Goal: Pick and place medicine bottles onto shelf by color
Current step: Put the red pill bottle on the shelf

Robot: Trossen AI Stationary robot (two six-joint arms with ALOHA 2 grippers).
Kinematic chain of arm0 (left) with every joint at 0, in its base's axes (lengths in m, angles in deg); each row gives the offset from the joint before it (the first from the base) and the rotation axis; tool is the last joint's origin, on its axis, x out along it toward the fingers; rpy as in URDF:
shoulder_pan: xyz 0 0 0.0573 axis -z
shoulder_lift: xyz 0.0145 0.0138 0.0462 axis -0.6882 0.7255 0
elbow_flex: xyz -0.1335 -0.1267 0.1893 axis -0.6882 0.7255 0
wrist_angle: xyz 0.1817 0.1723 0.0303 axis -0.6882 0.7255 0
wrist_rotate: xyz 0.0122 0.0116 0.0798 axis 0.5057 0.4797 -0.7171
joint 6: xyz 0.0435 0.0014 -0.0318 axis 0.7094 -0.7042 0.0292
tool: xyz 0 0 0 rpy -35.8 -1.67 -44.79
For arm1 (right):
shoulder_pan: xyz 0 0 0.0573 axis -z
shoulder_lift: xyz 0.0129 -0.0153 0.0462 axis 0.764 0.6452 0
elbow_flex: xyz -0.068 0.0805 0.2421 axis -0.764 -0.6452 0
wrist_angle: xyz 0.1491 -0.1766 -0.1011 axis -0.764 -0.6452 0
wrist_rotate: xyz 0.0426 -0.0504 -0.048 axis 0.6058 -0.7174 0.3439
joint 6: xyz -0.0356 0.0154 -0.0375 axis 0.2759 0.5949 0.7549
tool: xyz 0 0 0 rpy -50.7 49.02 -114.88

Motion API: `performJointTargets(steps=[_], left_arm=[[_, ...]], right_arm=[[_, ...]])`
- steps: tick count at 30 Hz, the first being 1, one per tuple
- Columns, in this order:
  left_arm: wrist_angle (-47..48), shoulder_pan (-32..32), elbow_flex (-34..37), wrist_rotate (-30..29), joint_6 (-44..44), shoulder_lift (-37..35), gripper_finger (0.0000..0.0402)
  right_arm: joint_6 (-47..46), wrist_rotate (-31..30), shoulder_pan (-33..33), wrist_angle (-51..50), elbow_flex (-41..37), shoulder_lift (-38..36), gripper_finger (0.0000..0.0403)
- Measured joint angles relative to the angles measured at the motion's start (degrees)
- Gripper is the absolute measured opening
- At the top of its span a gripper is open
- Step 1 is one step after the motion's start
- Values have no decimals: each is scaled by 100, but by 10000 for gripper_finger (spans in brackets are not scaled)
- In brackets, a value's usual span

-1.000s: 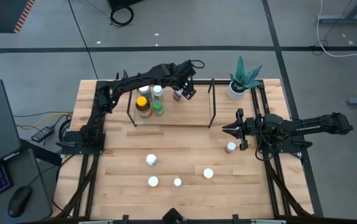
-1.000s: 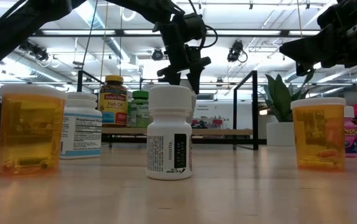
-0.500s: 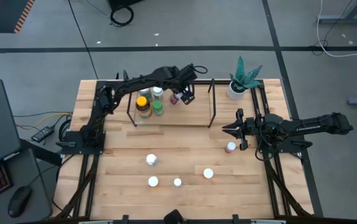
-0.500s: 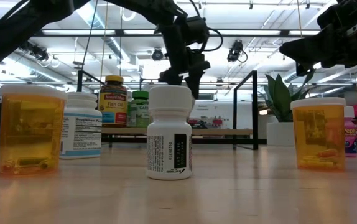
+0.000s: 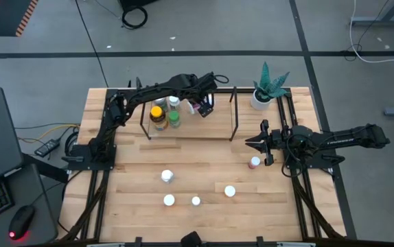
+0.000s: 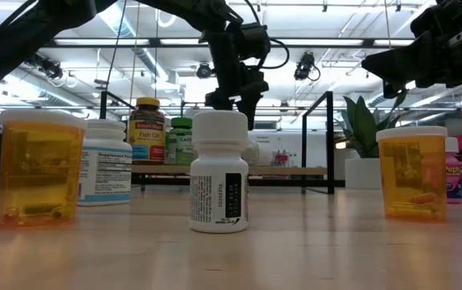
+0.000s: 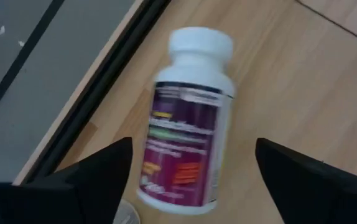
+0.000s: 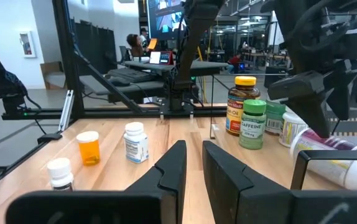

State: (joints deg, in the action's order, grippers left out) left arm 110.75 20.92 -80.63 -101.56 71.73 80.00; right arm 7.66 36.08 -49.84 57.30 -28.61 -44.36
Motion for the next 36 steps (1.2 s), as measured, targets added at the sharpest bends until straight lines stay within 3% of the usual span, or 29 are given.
performJointTargets(steps=[6, 9, 13, 15, 23, 31, 36], left_arm=[[-867, -22, -3, -561, 606, 55, 326], [-803, -358, 0, 431, 462, 228, 334], [-644, -805, 3, 506, 251, 340, 347], [-632, -918, -4, 889, 184, 368, 351], [-137, -740, -1, 1709, 373, 602, 339], [-235, -647, -356, 1160, 639, 664, 313], [-252, -505, -818, 495, 610, 664, 296]], right_arm=[[-1, 0, -1, -2, 0, -1, 62], [0, 0, 1, -2, 0, -1, 62], [0, -2, 0, 5, 0, -1, 62], [-2, 0, -1, 0, 0, -1, 62], [0, -13, 0, 31, 0, 1, 62], [0, -45, 1, 57, 0, -1, 62], [-1, -46, -1, 94, 0, -1, 62]])
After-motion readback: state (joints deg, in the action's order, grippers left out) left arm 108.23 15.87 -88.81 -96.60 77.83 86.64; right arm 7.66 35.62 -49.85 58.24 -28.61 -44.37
